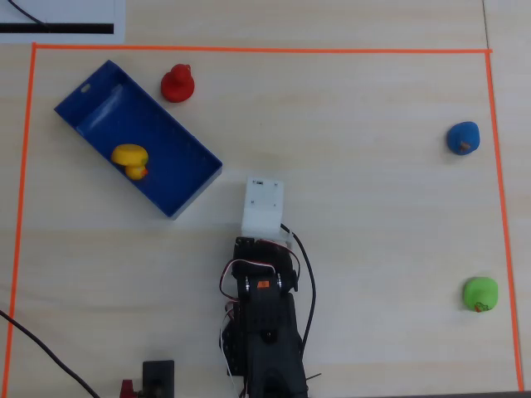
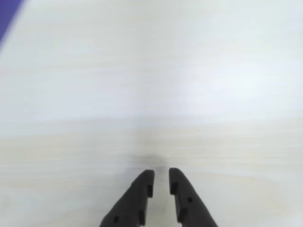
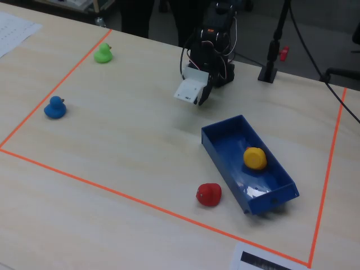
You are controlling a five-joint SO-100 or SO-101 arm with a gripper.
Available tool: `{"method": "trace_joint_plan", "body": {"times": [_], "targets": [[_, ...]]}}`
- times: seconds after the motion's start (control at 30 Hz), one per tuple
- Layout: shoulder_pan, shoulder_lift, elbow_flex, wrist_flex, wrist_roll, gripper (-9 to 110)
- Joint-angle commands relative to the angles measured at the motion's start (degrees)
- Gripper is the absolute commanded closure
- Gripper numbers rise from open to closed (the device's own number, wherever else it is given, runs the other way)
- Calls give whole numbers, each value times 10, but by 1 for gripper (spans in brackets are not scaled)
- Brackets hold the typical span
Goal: Grasp yellow duck and put it into box.
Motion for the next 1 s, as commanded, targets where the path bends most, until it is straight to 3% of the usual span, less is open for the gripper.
{"method": "trace_joint_plan", "body": {"times": [0.0,0.97], "targets": [[-4,30,13,16,-13,101],[-18,98,37,66,-29,101]]}}
